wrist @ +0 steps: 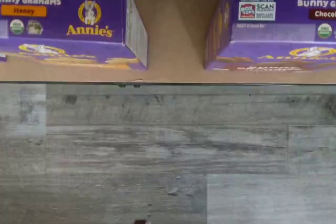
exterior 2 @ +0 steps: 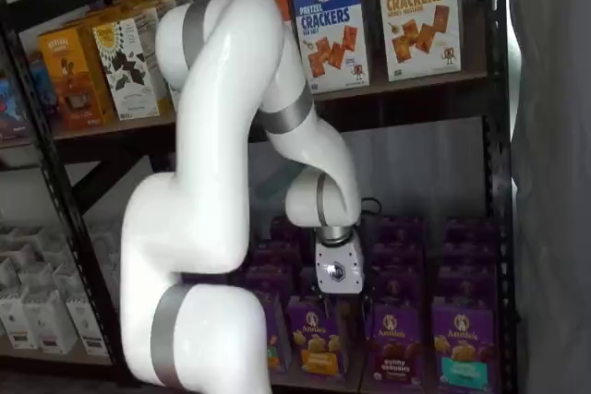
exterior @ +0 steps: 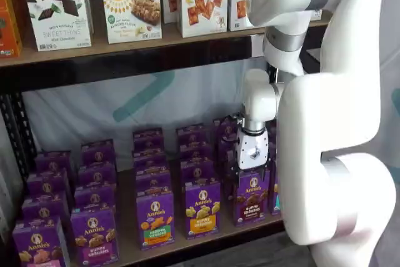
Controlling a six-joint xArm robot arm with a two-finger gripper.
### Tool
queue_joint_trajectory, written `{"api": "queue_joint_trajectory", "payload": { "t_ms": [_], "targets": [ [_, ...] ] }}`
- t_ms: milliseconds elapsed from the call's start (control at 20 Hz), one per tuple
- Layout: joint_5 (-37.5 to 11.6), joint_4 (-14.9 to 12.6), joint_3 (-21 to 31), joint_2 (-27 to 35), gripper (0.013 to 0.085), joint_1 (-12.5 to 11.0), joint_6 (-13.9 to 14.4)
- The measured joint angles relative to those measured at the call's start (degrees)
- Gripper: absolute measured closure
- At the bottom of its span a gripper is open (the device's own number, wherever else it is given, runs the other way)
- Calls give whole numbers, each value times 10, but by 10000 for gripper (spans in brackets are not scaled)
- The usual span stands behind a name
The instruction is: Pick up the purple box with a brown patch in the center, on the bottom shelf, the fifth box from the left
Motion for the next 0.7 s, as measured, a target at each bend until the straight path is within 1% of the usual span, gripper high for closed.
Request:
{"api": "queue_joint_trajectory", "payload": {
  "t_ms": [150, 350, 550, 650, 700],
  "targets": [
    [11, 12, -28, 22, 130, -3, -14],
    [18, 8, -66, 49, 130, -12, -19],
    [25, -5, -104, 78, 130, -21, -17],
    [24, -20, -119, 91, 130, -25, -6],
    [26, -24, -127, 98, 130, -26, -4]
  ]
}}
